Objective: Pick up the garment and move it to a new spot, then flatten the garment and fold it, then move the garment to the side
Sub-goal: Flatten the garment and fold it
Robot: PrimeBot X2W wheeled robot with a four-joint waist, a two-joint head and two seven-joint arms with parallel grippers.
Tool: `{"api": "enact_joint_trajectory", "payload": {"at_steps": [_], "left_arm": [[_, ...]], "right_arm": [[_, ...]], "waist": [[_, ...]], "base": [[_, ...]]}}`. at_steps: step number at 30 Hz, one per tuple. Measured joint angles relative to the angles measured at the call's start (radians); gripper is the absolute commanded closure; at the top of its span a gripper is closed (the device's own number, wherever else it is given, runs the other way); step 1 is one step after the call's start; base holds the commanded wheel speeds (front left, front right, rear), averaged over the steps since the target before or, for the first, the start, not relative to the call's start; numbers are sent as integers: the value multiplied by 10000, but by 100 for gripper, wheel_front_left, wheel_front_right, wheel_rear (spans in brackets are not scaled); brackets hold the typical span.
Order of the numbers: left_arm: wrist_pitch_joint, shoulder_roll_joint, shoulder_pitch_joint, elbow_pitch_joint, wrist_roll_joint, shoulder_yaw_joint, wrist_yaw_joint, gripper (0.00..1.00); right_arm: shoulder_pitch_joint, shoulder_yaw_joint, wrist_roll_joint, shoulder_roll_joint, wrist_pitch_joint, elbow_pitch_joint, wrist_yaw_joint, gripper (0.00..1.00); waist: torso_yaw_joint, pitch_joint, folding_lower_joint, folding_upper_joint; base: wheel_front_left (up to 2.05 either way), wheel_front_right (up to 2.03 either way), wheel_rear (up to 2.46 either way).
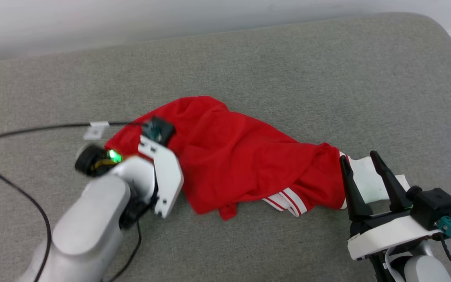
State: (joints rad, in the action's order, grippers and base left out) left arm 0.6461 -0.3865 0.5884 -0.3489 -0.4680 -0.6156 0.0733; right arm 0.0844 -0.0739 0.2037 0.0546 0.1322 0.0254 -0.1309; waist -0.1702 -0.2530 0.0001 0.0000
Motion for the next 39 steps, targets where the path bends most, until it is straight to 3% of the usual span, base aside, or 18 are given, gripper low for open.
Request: {"api": "enact_joint_trajectory", "payload": {"at_steps": [7,13,19,25,29,30,31,32,39], "left_arm": [[-1588,102,1380,721,385,686,-401,100],[-2456,274,2798,355,692,989,-502,100],[-3104,481,4178,-1379,790,1197,-456,100],[-3402,692,4550,-3649,671,1181,-197,100],[-2738,1072,4539,-5177,119,1112,159,100],[-2706,1127,4523,-5352,-2,1141,211,82],[-2771,1170,4504,-5461,-94,1156,242,58],[-2911,1221,4486,-5542,-163,1181,268,0],[-5212,1546,4056,-5404,-324,1338,314,0]], "right_arm": [[156,-171,86,-17,81,276,0,0],[301,-322,169,-21,144,385,0,0],[678,-600,366,-27,359,520,0,0],[958,-817,518,-27,612,788,0,0],[1146,-832,512,-25,698,932,0,0],[1207,-842,479,-29,704,947,0,0],[1244,-836,428,-29,711,953,-2,0],[1253,-811,401,-29,713,951,0,0],[1222,-477,56,33,550,759,0,0]], "waist": [[-265,55,0,0],[-741,-75,0,0],[-1186,-626,0,0],[-1618,-1123,1,0],[-1664,-1292,1,0],[-1628,-1288,1,0],[-1585,-1265,1,0],[-1527,-1237,0,0],[-976,-800,0,0]], "base": [[0,0,0],[0,0,0],[0,0,0],[0,0,0],[0,0,0],[0,0,0],[0,0,0],[0,0,0],[0,0,0]]}}
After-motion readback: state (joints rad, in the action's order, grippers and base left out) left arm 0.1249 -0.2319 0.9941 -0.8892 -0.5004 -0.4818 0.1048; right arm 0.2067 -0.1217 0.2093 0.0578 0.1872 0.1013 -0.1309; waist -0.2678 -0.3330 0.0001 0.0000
